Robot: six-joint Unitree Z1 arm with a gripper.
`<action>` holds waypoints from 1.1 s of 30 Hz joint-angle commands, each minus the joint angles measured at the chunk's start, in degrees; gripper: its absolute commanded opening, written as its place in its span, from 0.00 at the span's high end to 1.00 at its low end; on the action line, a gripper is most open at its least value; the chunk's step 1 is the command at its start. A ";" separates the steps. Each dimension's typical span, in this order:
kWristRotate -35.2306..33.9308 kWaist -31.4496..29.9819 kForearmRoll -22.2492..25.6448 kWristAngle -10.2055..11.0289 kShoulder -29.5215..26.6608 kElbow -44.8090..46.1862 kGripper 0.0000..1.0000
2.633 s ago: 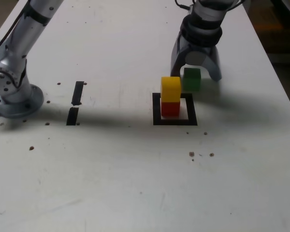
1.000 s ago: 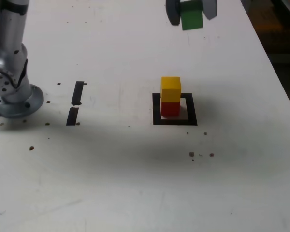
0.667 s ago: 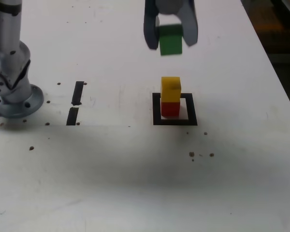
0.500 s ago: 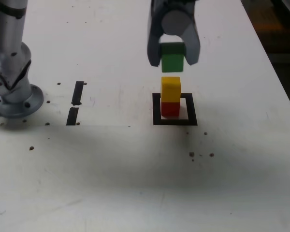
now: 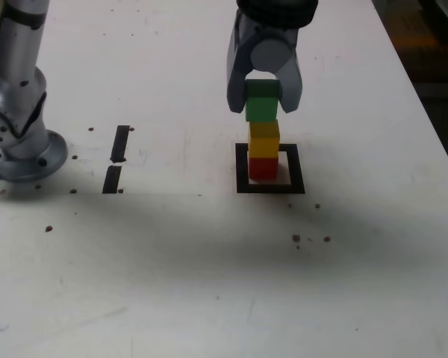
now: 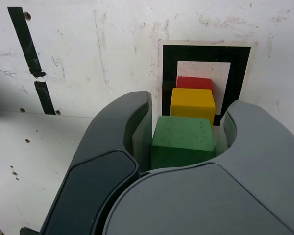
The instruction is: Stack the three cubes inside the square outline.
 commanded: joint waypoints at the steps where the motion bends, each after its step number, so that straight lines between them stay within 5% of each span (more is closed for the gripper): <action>1: 0.10 0.13 -0.25 -0.10 0.42 0.01 0.86; 15: 0.10 0.13 -2.46 -0.89 1.06 1.34 0.85; 24: 0.10 0.13 -3.97 -1.12 1.45 2.40 0.75; 28: 0.10 0.13 -3.89 -1.29 1.50 2.58 0.61; 33: 0.24 0.13 -3.74 -1.98 1.47 3.29 0.24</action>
